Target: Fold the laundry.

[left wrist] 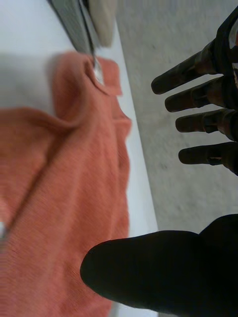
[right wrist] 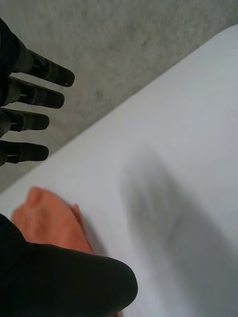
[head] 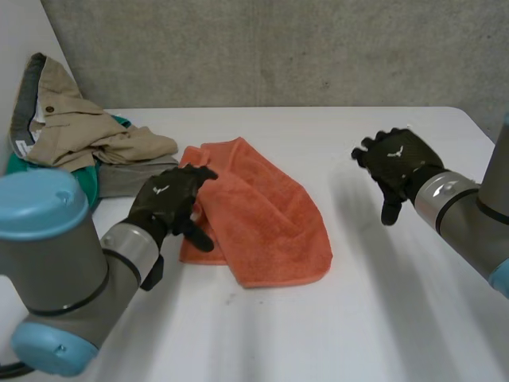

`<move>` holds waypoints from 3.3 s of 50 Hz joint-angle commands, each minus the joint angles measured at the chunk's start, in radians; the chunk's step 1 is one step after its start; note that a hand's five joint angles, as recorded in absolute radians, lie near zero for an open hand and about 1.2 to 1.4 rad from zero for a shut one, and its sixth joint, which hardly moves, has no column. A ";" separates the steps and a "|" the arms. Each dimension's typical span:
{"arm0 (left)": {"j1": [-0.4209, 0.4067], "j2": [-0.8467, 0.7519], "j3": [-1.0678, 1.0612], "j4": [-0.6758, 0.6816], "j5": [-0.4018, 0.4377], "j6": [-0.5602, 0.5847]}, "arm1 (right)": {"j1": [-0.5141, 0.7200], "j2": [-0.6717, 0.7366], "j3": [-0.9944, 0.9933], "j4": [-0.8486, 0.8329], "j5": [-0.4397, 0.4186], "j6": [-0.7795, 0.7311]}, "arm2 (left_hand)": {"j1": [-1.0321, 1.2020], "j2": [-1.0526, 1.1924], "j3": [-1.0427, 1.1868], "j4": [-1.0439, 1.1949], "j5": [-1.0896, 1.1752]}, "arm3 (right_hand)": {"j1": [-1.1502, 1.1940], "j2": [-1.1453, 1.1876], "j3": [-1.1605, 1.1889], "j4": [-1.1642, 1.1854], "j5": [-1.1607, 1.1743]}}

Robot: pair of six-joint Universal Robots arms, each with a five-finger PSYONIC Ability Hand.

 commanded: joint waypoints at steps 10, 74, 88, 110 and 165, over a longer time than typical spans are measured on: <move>-0.004 -0.103 -0.062 0.101 -0.055 0.257 | 0.001 0.054 0.019 0.012 -0.009 -0.033 | 0.209 0.222 0.224 0.224 0.238 | -0.023 -0.046 -0.039 -0.059 -0.057; -0.035 -0.282 0.122 0.065 -0.049 0.447 | 0.001 0.068 0.031 0.011 -0.003 -0.035 | 0.209 0.222 0.224 0.224 0.238 | -0.023 -0.046 -0.039 -0.059 -0.057; -0.021 -0.325 0.143 0.064 -0.046 0.453 | 0.001 0.072 0.033 0.011 -0.003 -0.036 | 0.236 0.248 0.250 0.250 0.264 | -0.023 -0.046 -0.039 -0.059 -0.057; -0.019 -0.387 0.206 0.071 -0.048 0.456 | 0.001 0.086 0.031 0.011 -0.001 -0.038 | 0.638 0.650 0.652 0.652 0.666 | -0.023 -0.046 -0.039 -0.059 -0.057; -0.068 0.210 0.183 0.047 -0.051 0.453 | 0.200 0.355 -0.102 -0.136 -0.054 0.640 | 0.738 0.751 0.752 0.753 0.767 | -0.023 -0.046 -0.039 -0.059 -0.057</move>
